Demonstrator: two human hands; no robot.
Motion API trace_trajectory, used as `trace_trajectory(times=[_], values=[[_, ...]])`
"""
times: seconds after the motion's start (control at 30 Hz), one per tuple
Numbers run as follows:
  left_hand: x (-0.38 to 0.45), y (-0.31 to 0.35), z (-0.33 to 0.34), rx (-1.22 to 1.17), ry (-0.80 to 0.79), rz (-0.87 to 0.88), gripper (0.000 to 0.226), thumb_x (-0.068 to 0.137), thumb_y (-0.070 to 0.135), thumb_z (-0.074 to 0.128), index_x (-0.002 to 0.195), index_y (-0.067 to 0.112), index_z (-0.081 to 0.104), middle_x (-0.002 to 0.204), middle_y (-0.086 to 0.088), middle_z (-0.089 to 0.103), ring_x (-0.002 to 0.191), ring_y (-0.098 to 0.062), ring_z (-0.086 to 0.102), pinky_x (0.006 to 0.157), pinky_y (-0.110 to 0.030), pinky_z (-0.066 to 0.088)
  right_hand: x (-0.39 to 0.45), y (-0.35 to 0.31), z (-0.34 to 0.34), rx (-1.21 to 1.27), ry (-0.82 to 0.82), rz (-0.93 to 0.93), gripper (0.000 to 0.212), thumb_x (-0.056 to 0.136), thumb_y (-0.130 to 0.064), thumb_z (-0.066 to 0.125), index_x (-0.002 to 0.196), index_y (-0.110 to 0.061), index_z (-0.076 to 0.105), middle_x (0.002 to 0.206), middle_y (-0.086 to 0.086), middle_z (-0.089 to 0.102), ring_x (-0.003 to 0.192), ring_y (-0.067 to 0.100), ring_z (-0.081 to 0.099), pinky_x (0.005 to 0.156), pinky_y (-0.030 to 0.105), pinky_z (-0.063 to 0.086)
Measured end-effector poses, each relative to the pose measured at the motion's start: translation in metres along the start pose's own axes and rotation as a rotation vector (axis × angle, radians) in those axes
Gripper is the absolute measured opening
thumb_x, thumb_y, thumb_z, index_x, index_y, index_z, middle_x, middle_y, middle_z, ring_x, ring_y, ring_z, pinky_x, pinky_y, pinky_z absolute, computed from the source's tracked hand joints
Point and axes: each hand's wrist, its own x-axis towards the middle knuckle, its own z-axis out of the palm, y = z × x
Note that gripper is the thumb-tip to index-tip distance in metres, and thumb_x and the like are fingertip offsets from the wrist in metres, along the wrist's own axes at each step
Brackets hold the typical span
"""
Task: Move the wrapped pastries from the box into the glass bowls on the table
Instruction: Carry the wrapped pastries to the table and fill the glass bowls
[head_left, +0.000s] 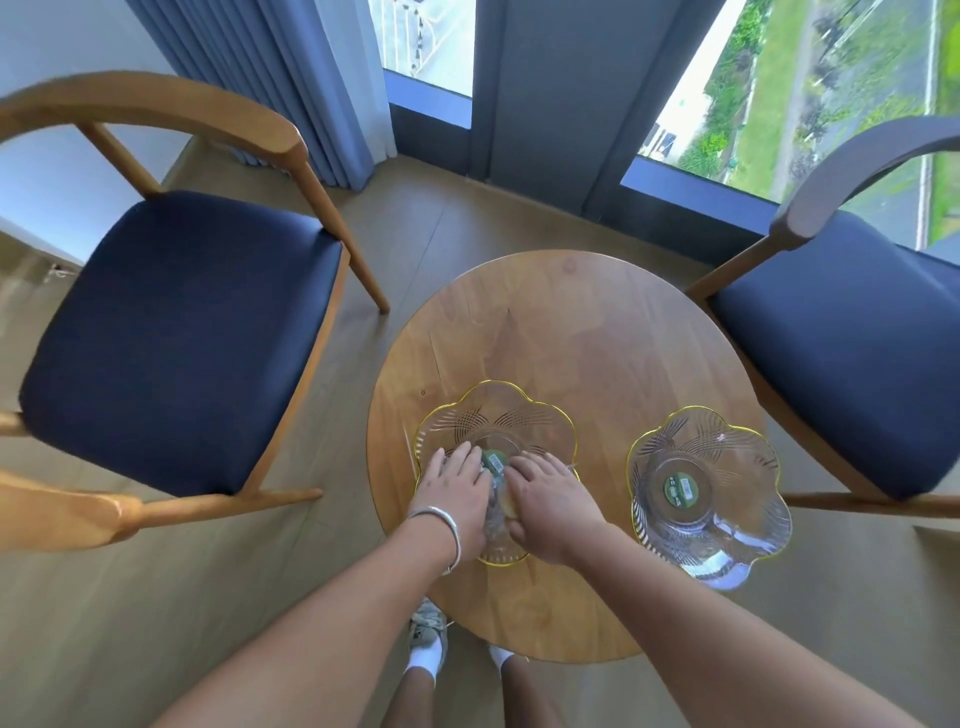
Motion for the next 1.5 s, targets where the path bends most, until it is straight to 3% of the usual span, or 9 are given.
trace_trajectory(times=[0.1,0.37,0.6,0.9,1.5], values=[[-0.013,-0.001,-0.014,-0.034,0.044,0.004,0.079,0.089,0.043,0.048,0.150,0.012,0.008,0.160,-0.010,0.002,0.145,-0.025,-0.007,0.116,-0.047,-0.004,-0.015,-0.002,-0.010,-0.001,0.017,0.039,0.079,0.093,-0.046,0.049,0.154,-0.010,0.014,0.162,0.006,0.015,0.149,0.019,0.005,0.121,0.037,-0.001],[-0.060,0.007,-0.071,0.040,0.178,0.073,0.075,0.094,0.044,0.040,0.151,0.017,-0.002,0.160,-0.005,0.004,0.145,-0.021,-0.004,0.116,-0.045,-0.002,-0.088,-0.011,-0.049,0.081,0.126,0.239,0.078,0.093,-0.047,0.052,0.154,-0.017,0.014,0.161,0.004,0.016,0.149,0.020,0.008,0.121,0.041,0.004],[-0.071,0.058,-0.155,0.163,0.401,0.232,0.072,0.095,0.058,0.019,0.149,0.022,-0.012,0.160,-0.006,-0.008,0.144,-0.021,-0.014,0.114,-0.050,-0.009,-0.178,-0.002,-0.088,0.246,0.481,0.633,0.073,0.093,-0.046,0.050,0.153,-0.026,0.015,0.162,0.001,0.014,0.149,0.017,0.007,0.120,0.040,0.004],[-0.090,0.203,-0.237,0.258,0.632,0.504,0.073,0.093,0.061,0.020,0.151,0.023,-0.005,0.160,-0.004,-0.002,0.145,-0.022,-0.008,0.115,-0.049,-0.005,-0.316,0.045,-0.108,0.235,0.774,0.954,0.073,0.092,-0.055,0.049,0.153,-0.025,0.020,0.161,0.006,0.020,0.149,0.020,0.010,0.121,0.046,0.007],[-0.143,0.584,-0.218,0.374,0.673,0.854,0.072,0.091,0.064,0.017,0.150,0.031,-0.008,0.160,0.001,-0.002,0.145,-0.022,-0.012,0.113,-0.054,-0.010,-0.642,0.180,0.024,0.318,0.892,1.386,0.081,0.085,-0.065,0.047,0.153,-0.027,0.021,0.162,0.006,0.016,0.149,0.021,0.004,0.120,0.050,0.000]])
